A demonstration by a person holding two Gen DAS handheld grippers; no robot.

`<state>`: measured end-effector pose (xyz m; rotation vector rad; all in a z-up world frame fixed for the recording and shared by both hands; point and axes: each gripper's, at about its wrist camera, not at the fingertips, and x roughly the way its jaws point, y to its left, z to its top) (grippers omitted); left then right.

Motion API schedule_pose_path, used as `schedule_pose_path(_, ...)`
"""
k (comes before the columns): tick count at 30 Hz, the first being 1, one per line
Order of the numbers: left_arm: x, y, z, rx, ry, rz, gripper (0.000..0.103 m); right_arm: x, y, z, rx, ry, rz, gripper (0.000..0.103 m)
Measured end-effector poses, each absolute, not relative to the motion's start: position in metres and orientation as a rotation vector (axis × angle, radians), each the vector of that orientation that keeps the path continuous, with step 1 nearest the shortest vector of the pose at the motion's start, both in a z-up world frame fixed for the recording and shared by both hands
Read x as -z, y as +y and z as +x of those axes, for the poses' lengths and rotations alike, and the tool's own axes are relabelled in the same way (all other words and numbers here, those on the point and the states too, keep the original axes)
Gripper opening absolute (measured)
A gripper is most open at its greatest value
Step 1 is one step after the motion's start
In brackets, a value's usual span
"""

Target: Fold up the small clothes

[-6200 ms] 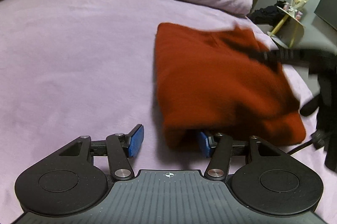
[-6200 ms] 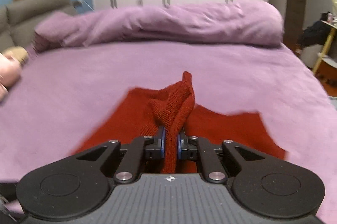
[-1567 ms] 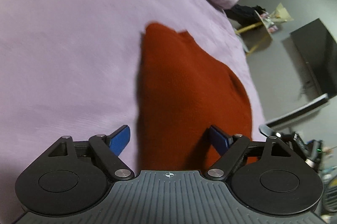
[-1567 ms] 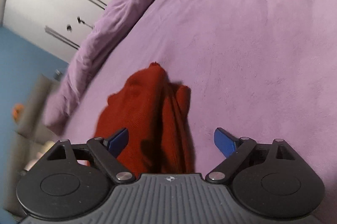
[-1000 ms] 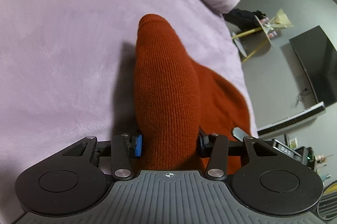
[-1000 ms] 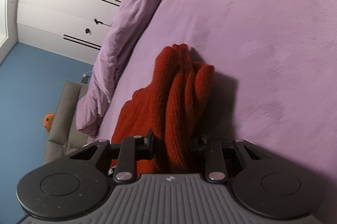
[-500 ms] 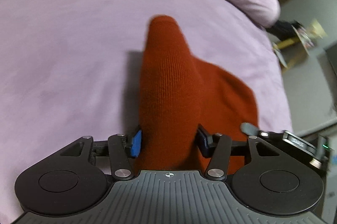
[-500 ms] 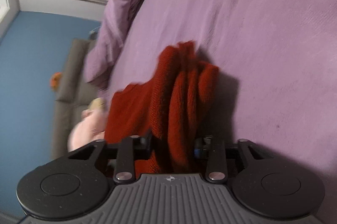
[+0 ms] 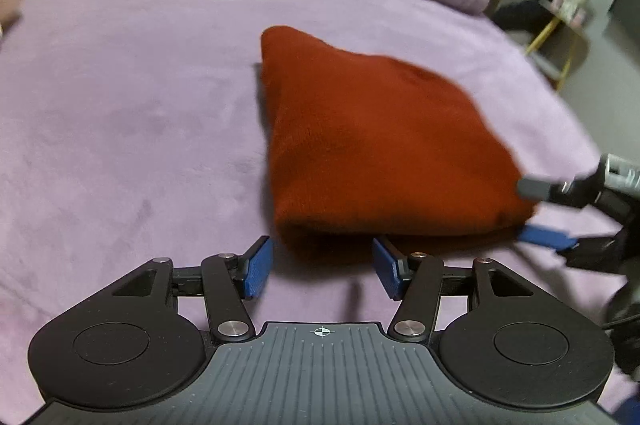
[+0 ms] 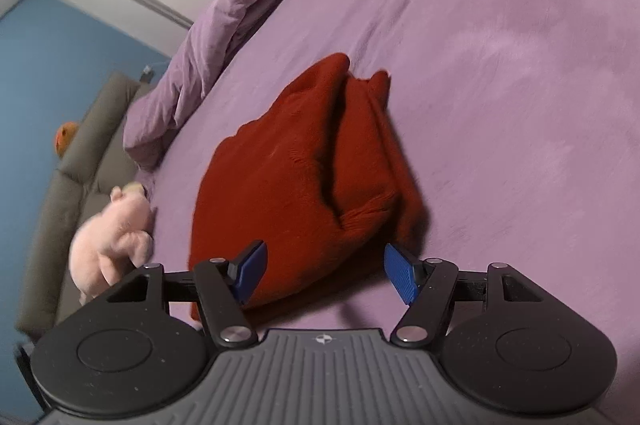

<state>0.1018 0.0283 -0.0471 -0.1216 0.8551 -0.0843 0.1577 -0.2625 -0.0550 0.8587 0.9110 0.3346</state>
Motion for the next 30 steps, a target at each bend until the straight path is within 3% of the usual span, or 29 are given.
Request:
schedule_pose_path(2, 0.05, 0.023, 0.107, 0.02, 0.845, -0.085, 0.058, 0.063, -0.258, 0.164, -0.276, 0.921, 0.893, 0.043)
schedule_pose_path(3, 0.052, 0.021, 0.108, -0.004, 0.842, -0.087, 0.058, 0.065, -0.257, 0.166, -0.249, 0.919, 0.898, 0.028)
schedule_pose_path(7, 0.055, 0.023, 0.11, -0.063, 0.86, -0.141, 0.054, 0.078, -0.263, 0.16, -0.277, 0.88, 1.15, 0.009)
schedule_pose_path(10, 0.055, 0.025, 0.11, -0.095, 0.855, -0.124, 0.053, 0.099, -0.275, 0.151, -0.364, 0.797, 1.479, 0.008)
schedule_pose_path(15, 0.053, 0.035, 0.11, -0.102, 0.872, -0.177, 0.045, 0.086, -0.274, 0.152, -0.241, 0.874, 1.21, 0.008)
schedule_pose_path(19, 0.049, 0.035, 0.109, -0.108, 0.871, -0.181, 0.044, 0.08, -0.274, 0.151, -0.294, 0.826, 1.255, 0.008)
schedule_pose_path(24, 0.051, 0.036, 0.109, -0.108, 0.883, -0.171, 0.047, 0.066, -0.262, 0.155, -0.209, 0.877, 0.925, 0.009)
schedule_pose_path(26, 0.05, 0.039, 0.108, -0.108, 0.892, -0.173, 0.052, 0.059, -0.259, 0.155, -0.197, 0.879, 0.832, 0.014)
schedule_pose_path(28, 0.044, 0.046, 0.101, -0.107, 0.884, -0.18, 0.057, 0.046, -0.258, 0.153, -0.173, 0.872, 0.759, 0.029)
schedule_pose_path(30, 0.037, 0.054, 0.095, -0.119, 0.869, -0.177, 0.057, 0.03, -0.261, 0.147, -0.153, 0.839, 0.696, 0.031)
